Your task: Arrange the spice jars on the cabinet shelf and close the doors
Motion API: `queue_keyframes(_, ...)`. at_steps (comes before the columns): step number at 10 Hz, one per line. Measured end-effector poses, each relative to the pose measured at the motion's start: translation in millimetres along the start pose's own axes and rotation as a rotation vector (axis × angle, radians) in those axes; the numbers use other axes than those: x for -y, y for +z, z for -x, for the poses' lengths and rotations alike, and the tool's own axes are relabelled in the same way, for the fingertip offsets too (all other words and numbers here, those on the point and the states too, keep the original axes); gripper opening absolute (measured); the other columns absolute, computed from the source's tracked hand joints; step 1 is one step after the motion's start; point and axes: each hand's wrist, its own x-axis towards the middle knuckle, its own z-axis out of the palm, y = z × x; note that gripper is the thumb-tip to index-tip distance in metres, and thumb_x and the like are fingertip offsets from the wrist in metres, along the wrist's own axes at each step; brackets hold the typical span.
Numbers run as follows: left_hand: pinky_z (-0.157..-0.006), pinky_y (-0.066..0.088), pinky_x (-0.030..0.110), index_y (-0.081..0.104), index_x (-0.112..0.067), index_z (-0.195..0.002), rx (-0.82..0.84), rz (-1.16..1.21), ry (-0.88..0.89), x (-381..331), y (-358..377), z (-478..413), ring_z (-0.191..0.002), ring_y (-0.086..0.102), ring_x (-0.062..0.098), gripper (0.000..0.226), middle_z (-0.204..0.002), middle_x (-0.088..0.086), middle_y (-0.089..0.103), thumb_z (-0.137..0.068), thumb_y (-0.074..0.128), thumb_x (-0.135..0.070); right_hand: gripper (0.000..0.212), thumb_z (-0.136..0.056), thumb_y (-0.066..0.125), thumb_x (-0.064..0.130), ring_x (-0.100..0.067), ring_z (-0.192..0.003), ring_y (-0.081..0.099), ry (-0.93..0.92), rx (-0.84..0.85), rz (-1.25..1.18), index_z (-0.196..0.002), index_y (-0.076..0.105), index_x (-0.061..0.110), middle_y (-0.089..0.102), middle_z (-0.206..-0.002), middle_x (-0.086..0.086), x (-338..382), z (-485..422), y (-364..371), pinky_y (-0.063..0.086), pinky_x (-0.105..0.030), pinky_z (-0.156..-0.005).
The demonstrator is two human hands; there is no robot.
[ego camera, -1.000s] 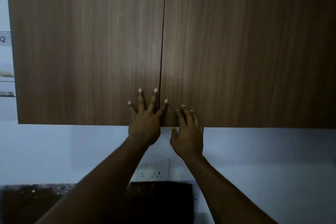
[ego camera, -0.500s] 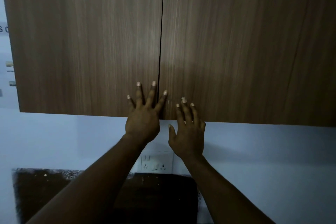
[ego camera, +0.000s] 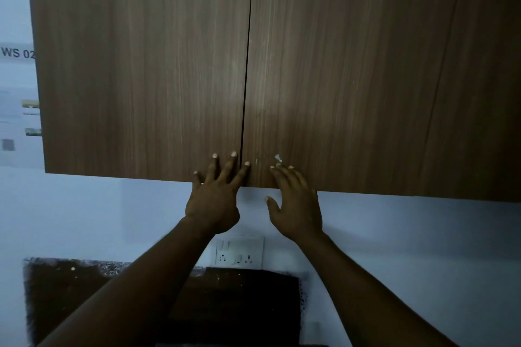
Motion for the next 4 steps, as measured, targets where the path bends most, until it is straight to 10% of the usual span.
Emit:
queue_keyframes(2,-0.119,0.019,0.064,0.002,-0.034,-0.161,-0.027,0.06,0.035,21.3,-23.5,9.5,-0.155,0.009,0.035,0.094,-0.17,0.002,0.008,-0.09,0.063,-0.036,0.067,-0.094,0.07,0.042,-0.003,-0.124,0.057,0.19,-0.063,-0.483,-0.154,0.04,0.035,0.061,-0.14,0.017,20.1,-25.8,-50.4,0.051,-0.027,-0.098)
queue_keyframes(4,-0.097,0.047,0.046,0.049,-0.025,-0.143,-0.179,0.016,-0.001,59.2,-73.1,3.9,-0.117,0.058,0.03,0.051,-0.138,0.005,0.059,-0.097,0.052,-0.045,0.021,-0.091,0.074,0.036,0.003,-0.095,0.069,0.068,-0.253,-0.69,-0.112,0.07,0.039,0.073,-0.101,0.021,80.2,-47.1,-136.7,0.06,-0.02,-0.075)
